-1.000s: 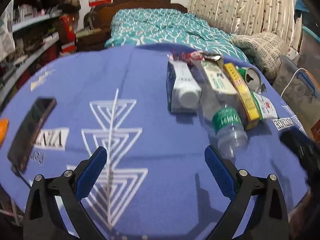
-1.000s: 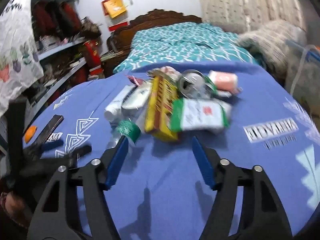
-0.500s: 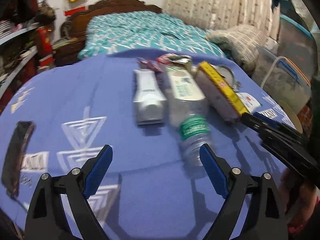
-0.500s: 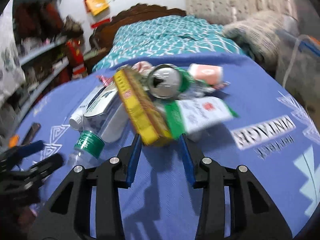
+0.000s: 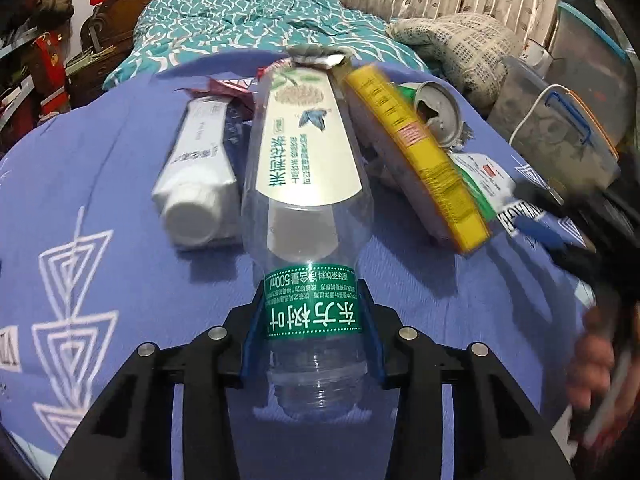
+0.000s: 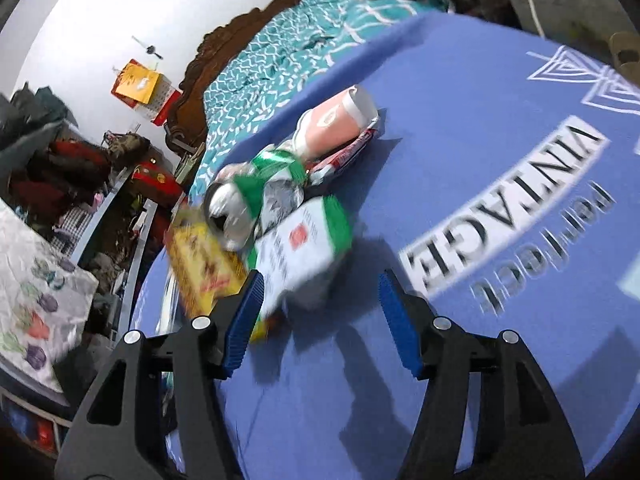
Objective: Collect trash
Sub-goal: 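Carry the bottle with the left tool and the packet with the right tool to the beige bin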
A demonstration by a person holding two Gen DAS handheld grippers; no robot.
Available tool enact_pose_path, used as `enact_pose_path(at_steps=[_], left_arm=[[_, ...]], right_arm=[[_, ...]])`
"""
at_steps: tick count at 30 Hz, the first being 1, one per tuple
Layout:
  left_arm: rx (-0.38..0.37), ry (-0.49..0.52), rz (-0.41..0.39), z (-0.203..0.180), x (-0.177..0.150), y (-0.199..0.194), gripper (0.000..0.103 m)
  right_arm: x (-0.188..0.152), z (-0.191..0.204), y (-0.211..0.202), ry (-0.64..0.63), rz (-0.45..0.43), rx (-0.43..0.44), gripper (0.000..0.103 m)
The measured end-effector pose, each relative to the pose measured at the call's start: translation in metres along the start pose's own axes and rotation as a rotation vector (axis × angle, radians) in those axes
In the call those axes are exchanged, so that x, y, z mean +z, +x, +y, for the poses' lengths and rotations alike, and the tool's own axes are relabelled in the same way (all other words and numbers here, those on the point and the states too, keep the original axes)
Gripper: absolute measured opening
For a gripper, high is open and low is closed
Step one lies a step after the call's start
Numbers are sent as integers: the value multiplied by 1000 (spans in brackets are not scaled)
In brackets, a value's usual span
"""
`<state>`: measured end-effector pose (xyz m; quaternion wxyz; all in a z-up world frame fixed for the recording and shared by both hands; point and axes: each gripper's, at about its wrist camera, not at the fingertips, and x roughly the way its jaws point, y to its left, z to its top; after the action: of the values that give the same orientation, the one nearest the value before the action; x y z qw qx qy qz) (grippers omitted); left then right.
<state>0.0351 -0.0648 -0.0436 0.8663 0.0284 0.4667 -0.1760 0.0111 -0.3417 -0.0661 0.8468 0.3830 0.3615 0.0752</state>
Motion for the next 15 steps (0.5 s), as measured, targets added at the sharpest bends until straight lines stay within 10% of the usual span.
enact_pose_path(at_steps=[1,3,9,12,15], left_arm=[[-6,8,-7,2,-5,-6,39],[-10,44,-29,2,-18,-19,38],[-8,210,-9,-6,-65,-45,39],[1,194,-17,-6,-65,-50,79],[36,192,-87,-13,-56,-53,86]], right_arm=[[6,0,7,8,5,12,61],[14,5,17,15,24,40,25],[-8,13,-19,-57,-79,24,16],[-25,2,-45,-51,-129,2,16],[-41,-10,-65,-37,-141,-3,16]])
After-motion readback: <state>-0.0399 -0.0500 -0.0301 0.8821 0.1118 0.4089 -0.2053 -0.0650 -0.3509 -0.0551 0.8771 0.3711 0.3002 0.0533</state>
